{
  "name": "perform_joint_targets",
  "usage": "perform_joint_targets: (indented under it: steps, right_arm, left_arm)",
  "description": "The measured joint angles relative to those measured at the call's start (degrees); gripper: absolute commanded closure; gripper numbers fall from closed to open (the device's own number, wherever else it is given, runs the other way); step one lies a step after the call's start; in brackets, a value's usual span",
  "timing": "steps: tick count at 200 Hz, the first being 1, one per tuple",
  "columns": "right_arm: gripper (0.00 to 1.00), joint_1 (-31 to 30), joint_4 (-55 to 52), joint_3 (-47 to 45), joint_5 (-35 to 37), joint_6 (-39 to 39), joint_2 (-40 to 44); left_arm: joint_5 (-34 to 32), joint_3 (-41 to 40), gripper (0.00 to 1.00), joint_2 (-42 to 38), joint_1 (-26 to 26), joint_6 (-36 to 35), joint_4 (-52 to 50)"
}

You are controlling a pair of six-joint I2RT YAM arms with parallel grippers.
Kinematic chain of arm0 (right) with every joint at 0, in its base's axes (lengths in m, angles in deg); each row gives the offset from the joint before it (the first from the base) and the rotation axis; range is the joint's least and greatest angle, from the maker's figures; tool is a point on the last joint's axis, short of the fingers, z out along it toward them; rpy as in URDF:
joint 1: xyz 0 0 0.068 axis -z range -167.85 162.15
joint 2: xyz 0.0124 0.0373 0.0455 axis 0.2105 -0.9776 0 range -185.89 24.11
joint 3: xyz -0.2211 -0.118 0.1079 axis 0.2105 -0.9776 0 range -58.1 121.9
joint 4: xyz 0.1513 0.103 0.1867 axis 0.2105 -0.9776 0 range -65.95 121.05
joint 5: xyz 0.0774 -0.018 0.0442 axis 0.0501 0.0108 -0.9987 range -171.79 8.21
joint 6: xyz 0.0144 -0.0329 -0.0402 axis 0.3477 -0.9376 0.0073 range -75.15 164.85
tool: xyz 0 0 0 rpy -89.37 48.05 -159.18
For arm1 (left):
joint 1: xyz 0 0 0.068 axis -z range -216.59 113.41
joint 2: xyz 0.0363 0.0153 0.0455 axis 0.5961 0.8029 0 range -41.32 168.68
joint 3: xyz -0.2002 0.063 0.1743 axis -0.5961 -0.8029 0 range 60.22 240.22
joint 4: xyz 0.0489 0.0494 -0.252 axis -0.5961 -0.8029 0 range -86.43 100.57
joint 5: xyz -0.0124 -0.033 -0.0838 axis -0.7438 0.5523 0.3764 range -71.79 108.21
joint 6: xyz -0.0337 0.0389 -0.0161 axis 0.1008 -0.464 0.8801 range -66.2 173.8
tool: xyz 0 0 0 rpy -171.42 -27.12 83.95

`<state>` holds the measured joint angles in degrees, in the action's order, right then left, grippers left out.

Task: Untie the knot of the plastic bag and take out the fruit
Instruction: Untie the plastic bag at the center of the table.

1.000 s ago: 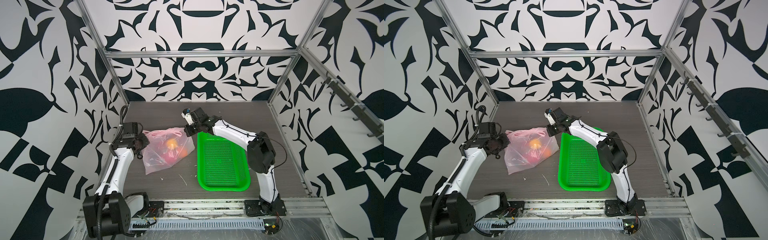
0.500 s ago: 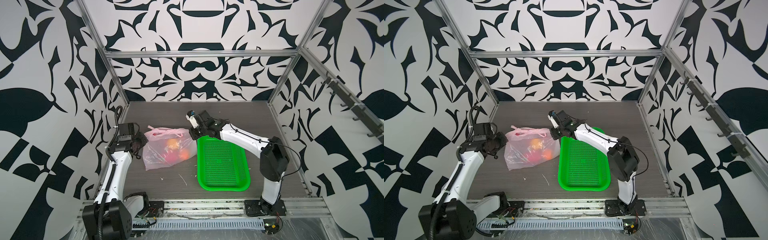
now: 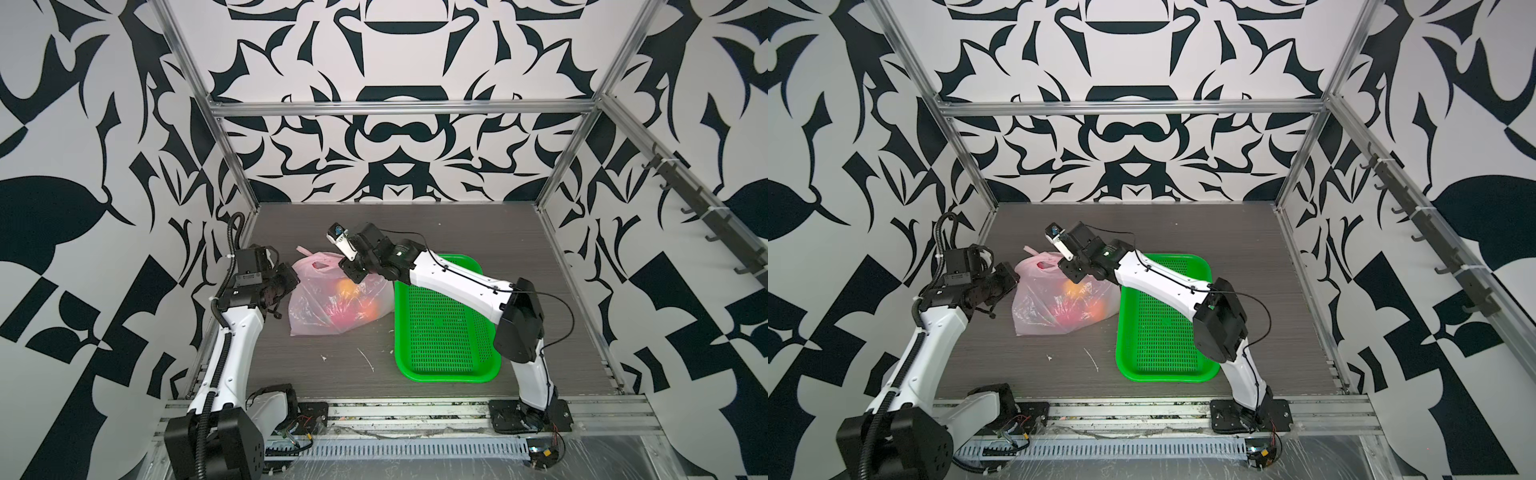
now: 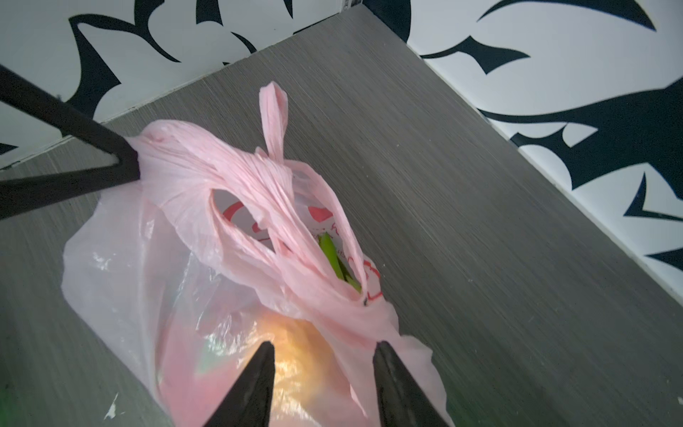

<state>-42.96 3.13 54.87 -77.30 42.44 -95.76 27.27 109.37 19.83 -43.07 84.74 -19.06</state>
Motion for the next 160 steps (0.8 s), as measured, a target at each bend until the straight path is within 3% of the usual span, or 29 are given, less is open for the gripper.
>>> perform_joint_targets:
  steps: [73,160]
  right_arm:
    - [0.52,-0.04,-0.81,5.18,0.37,-3.61,-7.5]
    - [0.97,0.44,2.49,3.26,4.33,-3.39,-7.34]
  left_arm:
    - [0.39,0.0,1.0,-0.22,0.0,-0.81,0.0]
    - [-0.94,-0.42,1.0,-0.22,0.0,-0.22,0.44]
